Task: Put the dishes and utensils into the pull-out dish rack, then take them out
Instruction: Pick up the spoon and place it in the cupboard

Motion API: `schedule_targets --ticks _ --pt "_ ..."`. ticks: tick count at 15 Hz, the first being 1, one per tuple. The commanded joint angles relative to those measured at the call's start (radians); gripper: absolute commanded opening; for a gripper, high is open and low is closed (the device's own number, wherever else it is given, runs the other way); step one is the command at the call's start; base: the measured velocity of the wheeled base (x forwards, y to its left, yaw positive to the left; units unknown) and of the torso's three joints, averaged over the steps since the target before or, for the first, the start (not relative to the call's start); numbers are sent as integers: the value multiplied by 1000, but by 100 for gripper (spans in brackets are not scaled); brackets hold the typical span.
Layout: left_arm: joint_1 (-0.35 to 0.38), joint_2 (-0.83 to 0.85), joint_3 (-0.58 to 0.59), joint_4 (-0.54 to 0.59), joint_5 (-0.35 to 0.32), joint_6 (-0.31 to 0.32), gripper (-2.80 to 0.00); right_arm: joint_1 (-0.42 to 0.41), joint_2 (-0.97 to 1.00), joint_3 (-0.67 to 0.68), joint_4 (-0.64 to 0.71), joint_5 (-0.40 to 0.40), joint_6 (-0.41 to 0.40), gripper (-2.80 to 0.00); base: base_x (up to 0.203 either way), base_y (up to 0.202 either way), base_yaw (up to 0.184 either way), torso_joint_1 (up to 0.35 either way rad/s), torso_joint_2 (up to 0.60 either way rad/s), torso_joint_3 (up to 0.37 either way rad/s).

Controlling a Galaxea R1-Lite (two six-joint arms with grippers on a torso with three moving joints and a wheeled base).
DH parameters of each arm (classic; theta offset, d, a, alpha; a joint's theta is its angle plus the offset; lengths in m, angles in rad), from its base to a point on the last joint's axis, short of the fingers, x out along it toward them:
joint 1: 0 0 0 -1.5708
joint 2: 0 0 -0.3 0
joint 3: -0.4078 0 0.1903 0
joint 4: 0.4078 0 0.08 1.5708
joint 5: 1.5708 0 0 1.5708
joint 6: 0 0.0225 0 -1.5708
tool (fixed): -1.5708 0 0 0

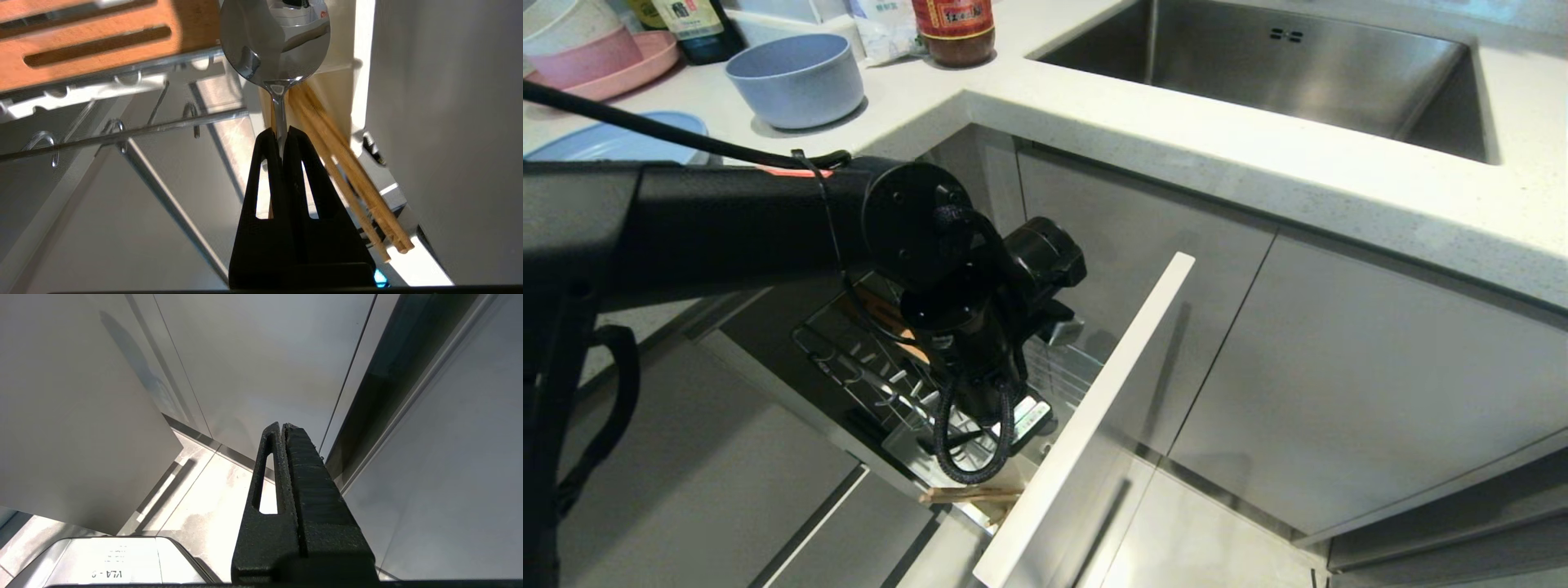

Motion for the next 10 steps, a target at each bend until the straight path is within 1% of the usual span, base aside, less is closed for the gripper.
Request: schedule_targets --ticks 1,5,8,10 --pt "-4 11 1 31 16 0 -280 0 -3 2 0 0 0 -280 0 0 0 0 0 0" --pt "-4 34 1 58 17 0 -280 0 -4 2 -1 0 0 -280 0 0 0 0 0 0" --pt "-5 70 -18 52 17 0 -280 0 -3 2 1 0 0 -280 0 0 0 0 0 0" --pt "-4 97 -25 15 17 1 -280 0 -3 2 -1 0 0 -280 0 0 0 0 0 0"
